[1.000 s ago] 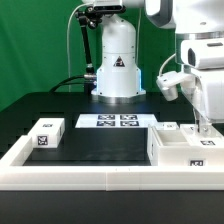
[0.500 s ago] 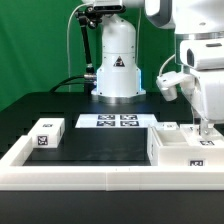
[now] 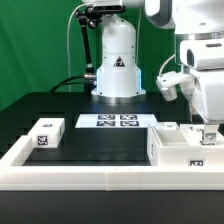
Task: Assemble cabinet
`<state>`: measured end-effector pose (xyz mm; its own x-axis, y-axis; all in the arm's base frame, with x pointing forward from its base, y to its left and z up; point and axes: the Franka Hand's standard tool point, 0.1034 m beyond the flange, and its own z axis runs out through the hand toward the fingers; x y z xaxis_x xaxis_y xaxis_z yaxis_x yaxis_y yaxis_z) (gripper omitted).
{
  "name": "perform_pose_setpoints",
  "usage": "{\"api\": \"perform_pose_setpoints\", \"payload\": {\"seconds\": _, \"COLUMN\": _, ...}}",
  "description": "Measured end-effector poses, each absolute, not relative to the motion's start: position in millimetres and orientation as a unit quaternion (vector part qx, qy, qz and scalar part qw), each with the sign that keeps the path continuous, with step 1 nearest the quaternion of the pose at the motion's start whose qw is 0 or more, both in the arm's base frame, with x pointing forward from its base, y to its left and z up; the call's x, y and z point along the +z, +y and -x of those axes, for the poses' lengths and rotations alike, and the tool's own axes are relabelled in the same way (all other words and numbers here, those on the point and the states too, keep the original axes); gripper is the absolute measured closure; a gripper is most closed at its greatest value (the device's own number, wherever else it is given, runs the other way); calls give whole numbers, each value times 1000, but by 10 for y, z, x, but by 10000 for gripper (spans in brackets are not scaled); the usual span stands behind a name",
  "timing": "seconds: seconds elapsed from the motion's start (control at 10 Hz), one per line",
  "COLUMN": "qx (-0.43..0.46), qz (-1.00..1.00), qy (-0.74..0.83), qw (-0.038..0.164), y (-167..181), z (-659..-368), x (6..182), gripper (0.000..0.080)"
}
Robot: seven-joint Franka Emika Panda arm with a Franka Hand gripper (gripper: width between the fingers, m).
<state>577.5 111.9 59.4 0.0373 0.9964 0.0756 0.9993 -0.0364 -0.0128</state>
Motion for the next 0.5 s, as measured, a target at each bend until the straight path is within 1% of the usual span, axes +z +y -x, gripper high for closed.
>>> {"api": "perform_pose_setpoints", "payload": {"seconds": 0.1, "qx": -23, "qz": 720, "qy": -693, "qw": 31, "y": 1119, "z": -5775, "x": 594, "gripper": 8}}
{"api": "perform_pose_setpoints", "payload": {"seconds": 0.4, "qx": -23, "qz": 720, "qy": -693, "qw": 31, "y": 1117, "z": -5774, "x": 599, "gripper": 3}}
{"api": "perform_pose_setpoints", "payload": {"seconds": 0.5, "qx": -23, "qz": 721, "qy": -692, "qw": 28, "y": 1105, "z": -5750, "x": 656, "gripper": 3}}
